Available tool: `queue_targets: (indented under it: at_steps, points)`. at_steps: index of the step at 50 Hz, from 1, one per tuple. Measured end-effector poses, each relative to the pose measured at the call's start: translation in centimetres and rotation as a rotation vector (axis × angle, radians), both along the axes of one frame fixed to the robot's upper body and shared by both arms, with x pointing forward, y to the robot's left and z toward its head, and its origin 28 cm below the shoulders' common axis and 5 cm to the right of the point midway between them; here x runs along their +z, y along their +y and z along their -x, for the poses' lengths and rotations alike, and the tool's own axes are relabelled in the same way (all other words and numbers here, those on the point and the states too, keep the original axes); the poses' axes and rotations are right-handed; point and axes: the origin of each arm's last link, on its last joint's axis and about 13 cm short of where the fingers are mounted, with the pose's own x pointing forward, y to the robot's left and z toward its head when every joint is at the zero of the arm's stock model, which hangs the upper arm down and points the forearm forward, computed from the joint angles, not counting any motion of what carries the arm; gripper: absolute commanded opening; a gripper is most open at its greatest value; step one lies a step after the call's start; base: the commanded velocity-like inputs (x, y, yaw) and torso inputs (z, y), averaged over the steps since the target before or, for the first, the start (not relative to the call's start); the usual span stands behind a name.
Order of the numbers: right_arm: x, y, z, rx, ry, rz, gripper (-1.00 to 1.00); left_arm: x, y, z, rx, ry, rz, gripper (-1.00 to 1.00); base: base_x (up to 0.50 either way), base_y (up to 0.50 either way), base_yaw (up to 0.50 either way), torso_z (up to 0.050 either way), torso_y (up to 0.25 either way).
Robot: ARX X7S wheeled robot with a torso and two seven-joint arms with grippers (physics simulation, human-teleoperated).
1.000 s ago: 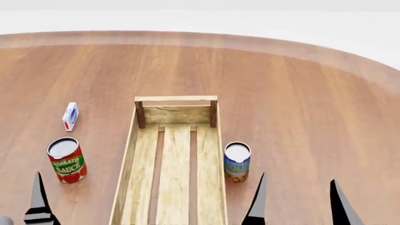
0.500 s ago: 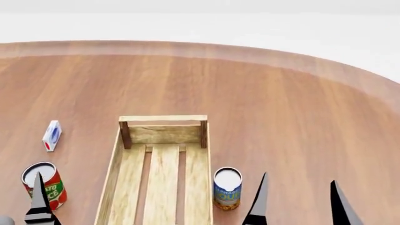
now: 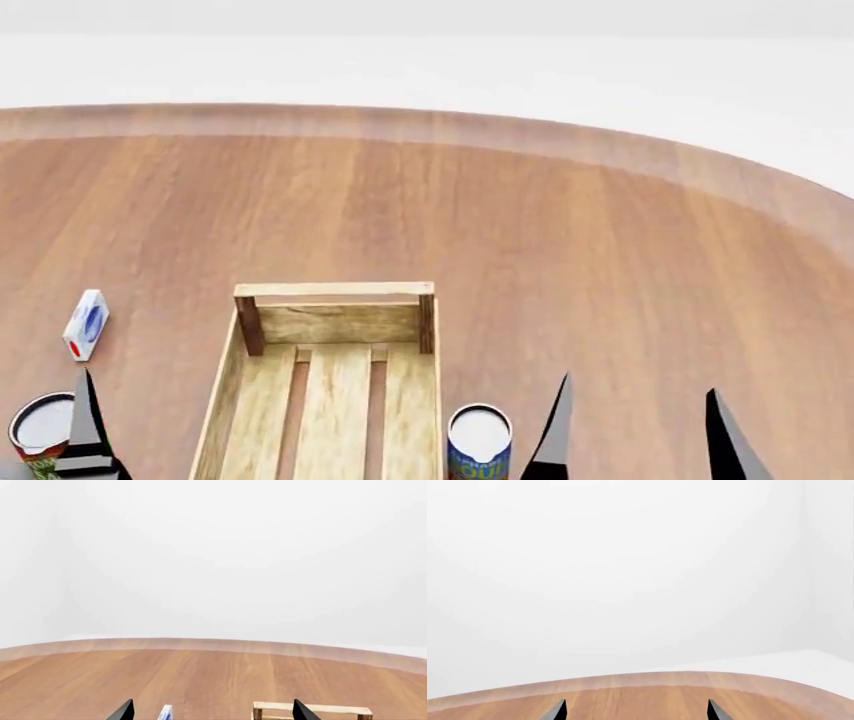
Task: Pick up the butter and put it in the tray.
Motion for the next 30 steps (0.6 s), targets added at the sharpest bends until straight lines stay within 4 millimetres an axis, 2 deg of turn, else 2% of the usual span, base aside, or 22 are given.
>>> queue_targets:
  at_steps: [2,18,28,30]
  points:
    - [-0.03,-0.02,0.02,-0.001,-0.002,0.001,1.00,-0.01,0.00,0.01,0.000,0.000,0.000,1.00,0.00,0.00,0.03,0.000,0.000]
    - [-0.38,-0.11,0.02,0.005,0.000,0.025,1.00,0.01,0.01,-0.01,-0.003,0.002,0.001,1.00,0.00,0.00,0.50,0.000,0.000]
    - [0.21,-0.65,0.17,0.038,-0.001,0.085,1.00,-0.02,0.14,-0.15,0.005,0.002,-0.001,1.00,0.00,0.00,0.49,0.000,0.000]
    - [0.39,-0.83,0.21,0.054,-0.001,0.102,1.00,-0.05,0.16,-0.18,0.006,0.002,-0.002,1.00,0.00,0.00,0.00,0.000,0.000]
